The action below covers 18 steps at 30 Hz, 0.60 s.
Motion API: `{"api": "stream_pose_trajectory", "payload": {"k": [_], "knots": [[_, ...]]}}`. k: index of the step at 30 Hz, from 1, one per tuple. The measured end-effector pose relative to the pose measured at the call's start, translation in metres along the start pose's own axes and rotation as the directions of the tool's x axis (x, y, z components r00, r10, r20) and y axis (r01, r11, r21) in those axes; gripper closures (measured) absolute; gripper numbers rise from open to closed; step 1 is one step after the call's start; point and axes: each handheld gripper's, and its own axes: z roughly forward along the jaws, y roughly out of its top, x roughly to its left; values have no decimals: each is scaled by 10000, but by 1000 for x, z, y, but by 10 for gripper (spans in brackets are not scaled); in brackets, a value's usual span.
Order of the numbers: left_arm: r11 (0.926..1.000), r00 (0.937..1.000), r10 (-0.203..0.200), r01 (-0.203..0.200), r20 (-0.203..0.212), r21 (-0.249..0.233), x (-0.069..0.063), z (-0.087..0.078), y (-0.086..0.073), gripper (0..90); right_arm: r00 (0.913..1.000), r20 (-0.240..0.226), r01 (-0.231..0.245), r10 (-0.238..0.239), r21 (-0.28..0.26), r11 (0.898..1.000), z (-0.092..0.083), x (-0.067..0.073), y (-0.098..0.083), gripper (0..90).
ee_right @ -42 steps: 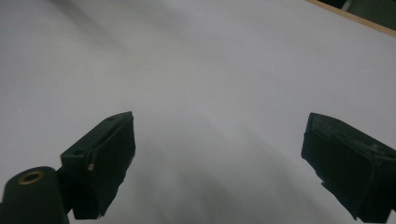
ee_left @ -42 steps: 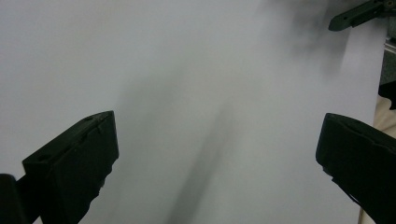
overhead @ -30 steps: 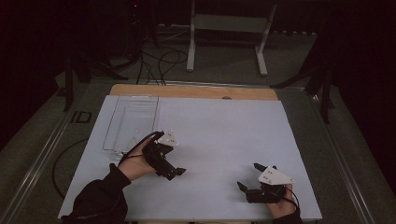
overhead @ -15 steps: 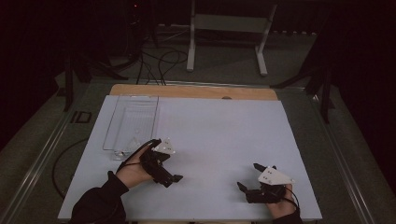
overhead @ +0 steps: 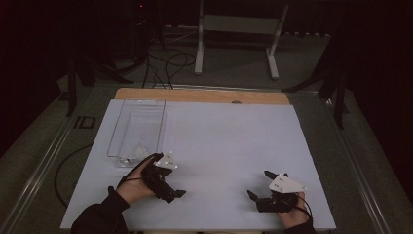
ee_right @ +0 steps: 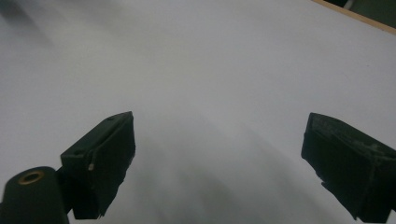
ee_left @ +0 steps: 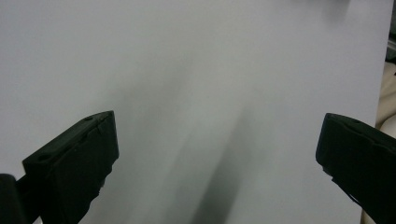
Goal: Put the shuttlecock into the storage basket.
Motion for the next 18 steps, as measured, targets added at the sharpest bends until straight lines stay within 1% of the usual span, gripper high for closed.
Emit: {"api": "stream_pose_trajectory", "payload": {"k": [1, 4, 7, 8, 9, 12, 17, 18], "knots": [[9999, 10000, -62, 63, 4, -108, -2, 0, -3, 0, 10000, 13, 2, -2, 0, 10000, 0, 0, 0, 97], [9999, 10000, -25, 25, -10, -151, -2, -1, -7, 0, 10000, 28, 12, -12, -31, 10000, 0, 0, 0, 97], [9996, 9999, -64, 62, -86, -273, -3, -2, -16, 0, 10000, 14, -3, 3, -15, 10000, 0, 0, 0, 97], [9996, 9999, -64, 62, -86, -273, -3, -2, -16, 0, 10000, 14, -3, 3, -15, 10000, 0, 0, 0, 97], [9994, 9998, -144, 140, -111, -327, -4, -3, -20, 0, 10000, 25, 17, -17, -1, 10000, 0, 0, 0, 97], [9992, 9996, -194, 187, -194, -354, -4, -5, -24, 0, 10000, 18, 25, -25, -4, 10000, 0, 0, 0, 97], [9979, 9991, -378, 367, -186, -528, -3, -8, -34, 0, 10000, 7, 38, -38, 20, 10000, 0, 0, 0, 97], [9976, 9985, -452, 434, -323, -531, -2, -9, -36, 0, 10000, -2, 39, -39, 7, 10000, 0, 0, 0, 97]]}}
